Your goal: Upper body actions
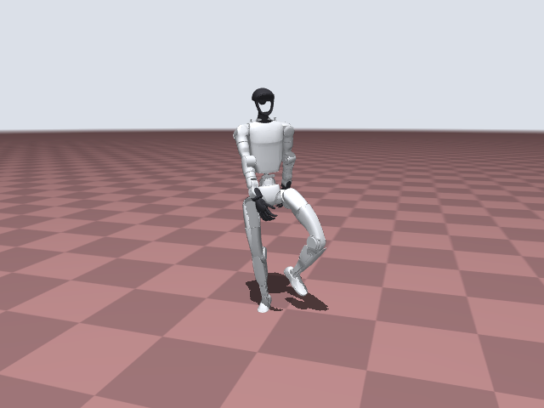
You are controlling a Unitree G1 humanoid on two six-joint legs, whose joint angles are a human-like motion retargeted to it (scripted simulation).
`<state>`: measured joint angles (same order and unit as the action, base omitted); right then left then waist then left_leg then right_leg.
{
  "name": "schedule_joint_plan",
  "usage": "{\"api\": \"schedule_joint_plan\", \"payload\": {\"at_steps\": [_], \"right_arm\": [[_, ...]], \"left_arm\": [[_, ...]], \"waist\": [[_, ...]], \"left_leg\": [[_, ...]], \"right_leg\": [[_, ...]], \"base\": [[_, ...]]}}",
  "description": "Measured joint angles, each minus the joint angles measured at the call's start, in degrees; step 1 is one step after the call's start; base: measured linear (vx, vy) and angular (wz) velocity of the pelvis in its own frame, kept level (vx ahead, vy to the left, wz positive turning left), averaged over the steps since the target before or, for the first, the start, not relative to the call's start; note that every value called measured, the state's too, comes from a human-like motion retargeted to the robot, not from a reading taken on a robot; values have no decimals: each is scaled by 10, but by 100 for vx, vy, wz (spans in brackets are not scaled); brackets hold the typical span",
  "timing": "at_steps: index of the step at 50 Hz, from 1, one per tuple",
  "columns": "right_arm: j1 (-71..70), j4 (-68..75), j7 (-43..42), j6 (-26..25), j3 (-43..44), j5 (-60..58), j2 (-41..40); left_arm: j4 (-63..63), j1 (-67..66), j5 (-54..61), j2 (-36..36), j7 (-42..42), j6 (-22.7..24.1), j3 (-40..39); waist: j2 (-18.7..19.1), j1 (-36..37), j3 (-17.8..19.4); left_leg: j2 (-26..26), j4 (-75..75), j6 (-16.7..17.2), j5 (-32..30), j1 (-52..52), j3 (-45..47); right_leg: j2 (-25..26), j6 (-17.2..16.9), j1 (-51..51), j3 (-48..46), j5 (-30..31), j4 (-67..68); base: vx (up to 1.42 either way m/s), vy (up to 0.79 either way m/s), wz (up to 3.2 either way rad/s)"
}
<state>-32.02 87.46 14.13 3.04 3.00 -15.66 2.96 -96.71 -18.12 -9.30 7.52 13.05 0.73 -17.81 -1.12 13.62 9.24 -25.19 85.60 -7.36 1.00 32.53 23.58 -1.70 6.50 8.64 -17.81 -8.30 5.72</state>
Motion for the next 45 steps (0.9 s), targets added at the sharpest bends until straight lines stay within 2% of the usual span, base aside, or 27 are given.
{"api": "schedule_joint_plan", "payload": {"at_steps": [4,7,14,20,23,27,35,37,40,45], "right_arm": [[-51,-53,23,14,-6,29,-5],[-74,-82,36,29,-11,27,-4],[-87,-77,10,41,-24,8,0],[-48,-47,5,29,-14,5,-8],[-25,-27,-1,22,-13,-10,-10],[5,-3,-10,19,-21,-28,-16],[69,27,-29,15,-44,-57,-17],[82,32,-32,16,-49,-62,-13],[101,38,-33,16,-50,-73,-4],[143,33,-35,18,-47,-87,12]], "left_arm": [[-7,-45,-14,-7,10,-18,-4],[-7,-69,-23,-18,4,-26,-11],[-7,-60,-24,-24,26,-17,-13],[20,-27,-27,-20,18,5,-1],[43,-15,-14,-22,5,16,-6],[71,-5,21,-26,-22,36,-15],[101,16,61,-21,-32,41,-21],[107,26,65,-17,-33,40,-19],[113,41,65,-14,-35,41,-15],[119,62,61,-10,-34,45,4]], "waist": [[-2,31,5],[-10,50,9],[-27,61,24],[-18,32,-10],[-12,5,-33],[-8,-24,-46],[3,-92,-79],[10,-105,-82],[20,-111,-81],[21,-115,-91]], "left_leg": [[-5,131,-6,21,141,-20],[2,173,-17,34,203,3],[9,156,-17,43,201,45],[10,64,-21,29,131,11],[44,-28,-3,15,75,-9],[96,-181,13,-6,-39,-17],[196,-550,82,-49,-246,-30],[207,-626,102,-10,-286,-27],[215,-725,111,22,-331,-16],[233,-790,93,40,-346,-21]], "right_leg": [[3,12,0,9,6,-11],[-10,14,-3,15,8,-11],[-34,17,1,16,3,-4],[-22,14,-8,-1,1,-13],[-18,7,-13,-12,3,-22],[-19,-1,-12,-20,4,-26],[-2,-13,-16,-50,-2,-31],[9,-16,-16,-64,-5,-30],[24,-20,-13,-68,-8,-30],[24,-32,-18,-78,-8,-31]], "base": [[-8,-9,-24],[-3,-5,-23],[-1,-2,2],[-2,5,35],[2,8,42],[4,4,16],[8,4,34],[9,8,42],[12,10,18],[15,15,24]]}}
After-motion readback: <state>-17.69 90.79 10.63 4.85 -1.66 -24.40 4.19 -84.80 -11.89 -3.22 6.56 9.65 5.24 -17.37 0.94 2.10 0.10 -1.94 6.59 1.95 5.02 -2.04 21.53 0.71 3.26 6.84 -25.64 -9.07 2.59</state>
